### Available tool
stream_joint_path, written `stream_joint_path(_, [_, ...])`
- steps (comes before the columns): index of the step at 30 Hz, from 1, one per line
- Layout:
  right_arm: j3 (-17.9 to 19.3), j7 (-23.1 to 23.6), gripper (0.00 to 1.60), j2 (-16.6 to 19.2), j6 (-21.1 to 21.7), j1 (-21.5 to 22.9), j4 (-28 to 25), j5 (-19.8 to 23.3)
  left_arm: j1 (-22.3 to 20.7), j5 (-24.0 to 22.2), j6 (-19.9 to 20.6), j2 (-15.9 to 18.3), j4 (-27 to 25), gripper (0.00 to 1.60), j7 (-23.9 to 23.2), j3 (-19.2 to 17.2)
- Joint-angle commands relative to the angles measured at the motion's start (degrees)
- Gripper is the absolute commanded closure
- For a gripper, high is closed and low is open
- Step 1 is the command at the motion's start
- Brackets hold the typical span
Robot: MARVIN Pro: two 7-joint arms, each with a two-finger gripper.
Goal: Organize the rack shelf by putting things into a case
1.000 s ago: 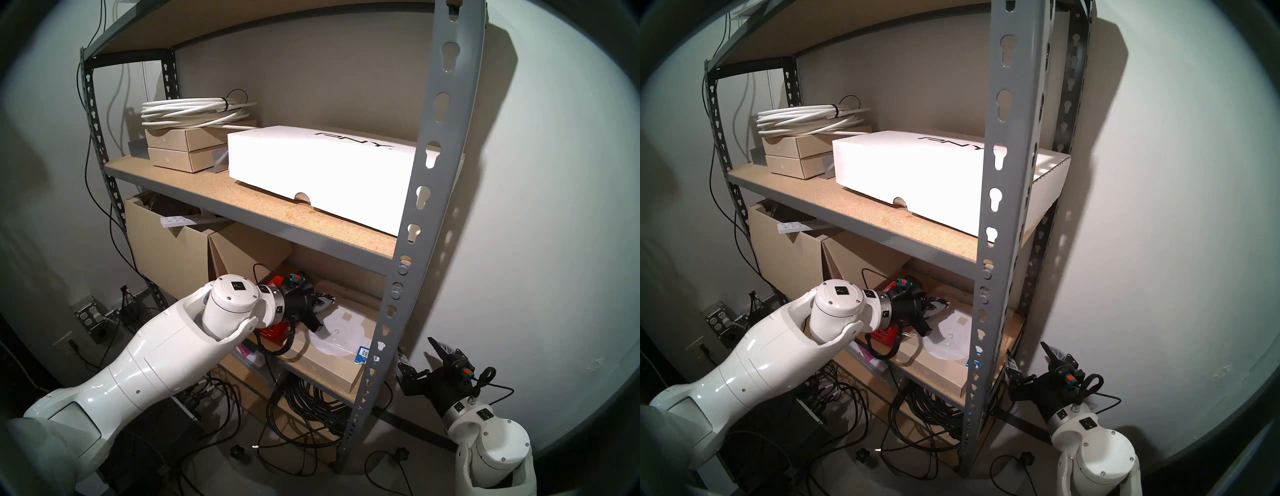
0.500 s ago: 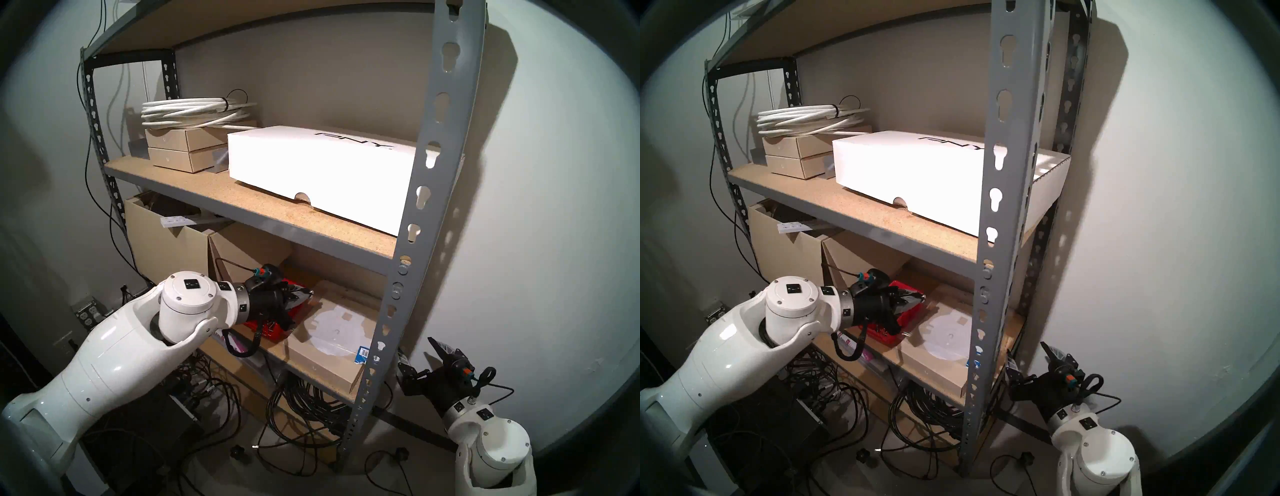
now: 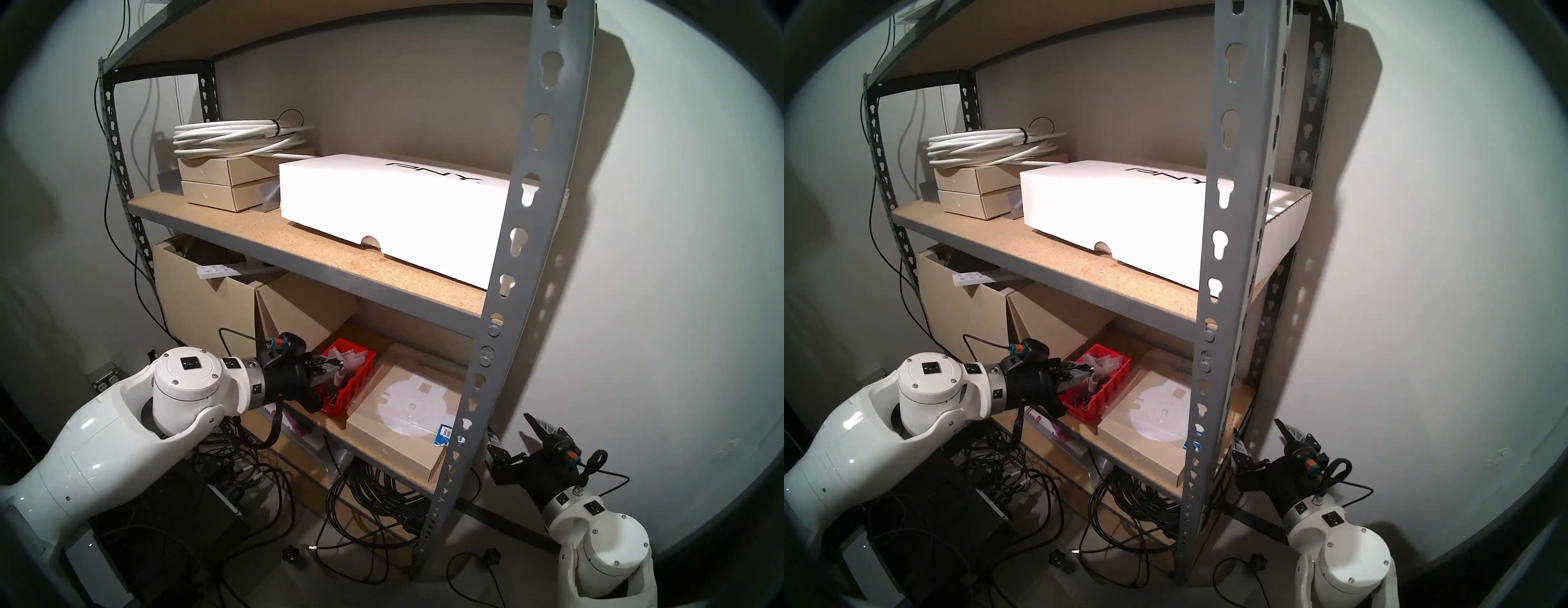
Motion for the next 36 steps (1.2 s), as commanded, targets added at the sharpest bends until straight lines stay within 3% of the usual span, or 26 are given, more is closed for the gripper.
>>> stream_joint_path(1, [-0.1, -0.1, 0.00, 0.1, -0.5, 0.3, -1.2, 0.0, -0.5, 1.2, -0.8, -0.6, 2.3, 1.60, 0.3, 0.8])
stream_joint_path(21, [0.0, -0.1, 0.00, 0.1, -0.5, 0.3, -1.2, 0.0, -4.7, 3.9, -0.5, -4.2, 9.0, 1.60, -0.4, 4.4])
stream_joint_path(22, [0.0, -0.1, 0.00, 0.1, -0.5, 0.3, -1.2, 0.0, -4.8, 4.0, -0.5, -4.3, 9.1, 1.49, -0.4, 4.4])
stream_joint_path(23, [0.0, -0.1, 0.00, 0.1, -0.5, 0.3, -1.2, 0.0, -4.9, 4.0, -0.5, -4.3, 9.2, 1.10, -0.5, 4.4])
stream_joint_path(25, [0.0, -0.1, 0.00, 0.1, -0.5, 0.3, -1.2, 0.0, -4.9, 4.1, -0.4, -4.3, 9.2, 1.08, -0.4, 4.3])
stream_joint_path(28, [0.0, -0.1, 0.00, 0.1, -0.5, 0.3, -1.2, 0.0, -4.7, 4.1, -0.5, -4.1, 9.4, 0.87, -0.6, 4.0])
stream_joint_path(36, [0.0, -0.1, 0.00, 0.1, -0.5, 0.3, -1.2, 0.0, -3.3, 3.4, -0.6, -3.0, 8.0, 0.90, -0.6, 3.1])
